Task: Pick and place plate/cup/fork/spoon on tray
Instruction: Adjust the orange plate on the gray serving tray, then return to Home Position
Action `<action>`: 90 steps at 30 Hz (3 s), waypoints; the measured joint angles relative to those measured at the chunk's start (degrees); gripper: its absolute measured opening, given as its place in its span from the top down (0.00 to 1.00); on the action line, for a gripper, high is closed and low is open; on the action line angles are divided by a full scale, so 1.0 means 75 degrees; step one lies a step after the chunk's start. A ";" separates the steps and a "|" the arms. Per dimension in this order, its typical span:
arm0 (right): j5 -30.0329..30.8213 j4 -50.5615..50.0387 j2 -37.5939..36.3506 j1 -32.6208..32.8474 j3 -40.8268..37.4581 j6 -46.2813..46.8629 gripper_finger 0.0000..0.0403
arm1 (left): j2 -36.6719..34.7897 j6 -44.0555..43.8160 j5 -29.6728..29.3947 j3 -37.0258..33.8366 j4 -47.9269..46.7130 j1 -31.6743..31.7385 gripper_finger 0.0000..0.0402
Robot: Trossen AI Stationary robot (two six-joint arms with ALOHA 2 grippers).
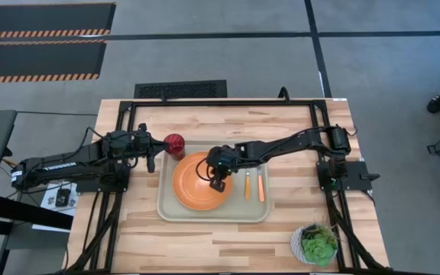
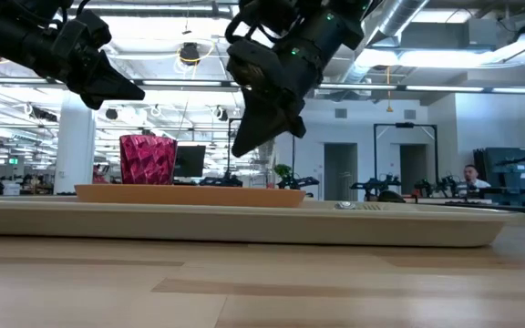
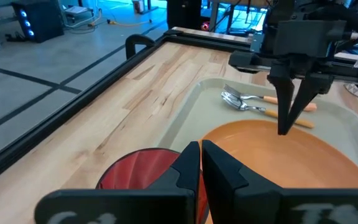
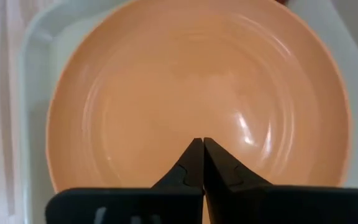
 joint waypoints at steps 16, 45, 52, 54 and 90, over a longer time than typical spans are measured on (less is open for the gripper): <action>-0.0467 -0.1617 0.1632 0.0073 0.1855 -0.0604 0.97 | -0.0003 -0.0003 0.0008 0.0000 -0.0032 -0.0006 0.98; -0.0409 -0.3691 0.1577 0.0050 0.1853 -0.0511 0.97 | -0.0003 -0.0006 0.0006 0.0000 -0.0049 -0.0009 0.98; -0.0372 -0.4171 0.1577 0.0050 0.1853 -0.0409 0.97 | -0.0004 -0.0006 0.0069 0.0000 0.0009 -0.0009 0.98; -0.0289 -0.4276 0.1577 0.0052 0.1853 -0.0391 0.97 | -0.0003 -0.0006 0.0073 0.0000 0.0009 -0.0011 0.98; 0.0542 -0.4393 0.1422 0.0127 0.2366 -0.0808 0.98 | -0.0025 -0.0007 0.0217 0.0000 0.0033 -0.0011 0.98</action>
